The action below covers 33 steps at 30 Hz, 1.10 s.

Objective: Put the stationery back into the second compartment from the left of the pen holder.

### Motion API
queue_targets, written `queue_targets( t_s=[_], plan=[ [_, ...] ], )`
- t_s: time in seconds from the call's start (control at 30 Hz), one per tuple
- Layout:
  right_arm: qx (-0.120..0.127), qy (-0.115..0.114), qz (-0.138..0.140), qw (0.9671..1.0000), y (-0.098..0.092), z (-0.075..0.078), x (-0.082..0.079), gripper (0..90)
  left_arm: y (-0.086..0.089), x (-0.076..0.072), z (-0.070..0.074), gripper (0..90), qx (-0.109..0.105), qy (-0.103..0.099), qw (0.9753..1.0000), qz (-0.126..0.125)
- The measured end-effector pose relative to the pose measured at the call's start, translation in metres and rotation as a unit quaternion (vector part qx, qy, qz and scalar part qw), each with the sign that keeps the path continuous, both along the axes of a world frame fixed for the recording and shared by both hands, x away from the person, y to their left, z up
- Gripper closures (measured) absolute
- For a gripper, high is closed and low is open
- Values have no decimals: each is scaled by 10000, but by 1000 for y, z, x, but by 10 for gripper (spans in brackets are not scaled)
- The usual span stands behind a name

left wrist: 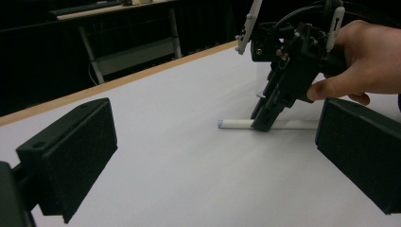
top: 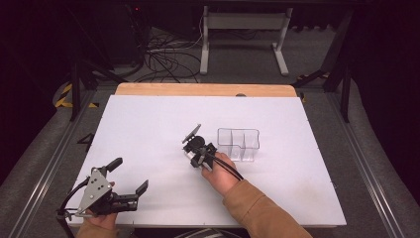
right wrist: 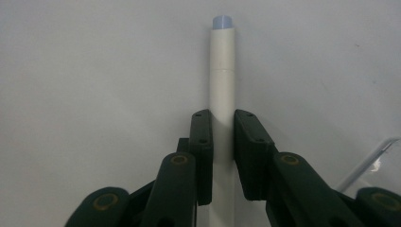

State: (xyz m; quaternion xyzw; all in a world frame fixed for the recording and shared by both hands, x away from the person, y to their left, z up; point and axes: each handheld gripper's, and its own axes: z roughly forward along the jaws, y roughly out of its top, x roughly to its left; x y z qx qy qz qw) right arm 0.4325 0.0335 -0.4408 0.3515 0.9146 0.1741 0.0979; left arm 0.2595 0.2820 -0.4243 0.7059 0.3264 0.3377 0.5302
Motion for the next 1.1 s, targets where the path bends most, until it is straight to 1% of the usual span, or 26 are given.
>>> queue_targets(
  t_s=[0.3,0.37,0.47,0.57,0.63,0.67,0.73,0.77,0.8,0.83,0.87,0.9,0.93,0.97,1.0,1.03,1.07,1.1],
  plan=[
    [54,4,36,10000,-2,1,0,789,0,0,0,6,11,21,10000,-5],
    [163,-55,92,9998,-4,6,-2,789,0,0,0,5,-10,20,10000,4],
    [257,-168,156,9994,-6,13,-5,788,0,1,-1,5,-36,36,10000,20],
    [304,-390,336,9982,-10,21,-8,788,0,1,-1,5,-23,32,10000,21],
    [412,-456,406,9973,-15,27,-9,788,0,1,0,5,-16,39,10000,26],
    [498,-474,452,9966,-17,30,-10,788,0,1,0,6,-16,39,10000,26],
    [609,-612,492,9951,-21,37,-12,788,0,1,-1,6,-10,38,10000,20],
    [677,-645,527,9942,-23,39,-13,789,0,1,-1,5,-10,36,10000,25],
    [764,-708,569,9929,-25,43,-15,788,0,1,-1,6,-10,38,10000,20],
    [764,-708,569,9929,-25,43,-15,788,0,1,-1,6,-10,38,10000,20],
    [920,-839,683,9899,-28,48,-18,788,0,1,-1,6,-11,33,10000,25],
    [920,-839,683,9899,-28,48,-18,788,0,1,-1,6,-7,34,10000,24],
    [939,-1053,758,9871,-30,52,-21,788,0,1,-1,6,-9,31,10000,28],
    [939,-1053,758,9871,-30,52,-21,788,0,1,-1,6,-9,31,10000,28],
    [1030,-1207,850,9837,-32,55,-24,788,0,1,-1,6,-4,35,10000,24],
    [1087,-1241,850,9826,-33,57,-25,788,0,1,-1,5,-4,35,10000,24],
    [1087,-1241,850,9826,-33,57,-25,788,0,1,-1,5,-8,33,10000,26],
    [1243,-1294,877,9799,-36,61,-27,788,0,1,-1,5,-6,36,10000,25]
  ],
)
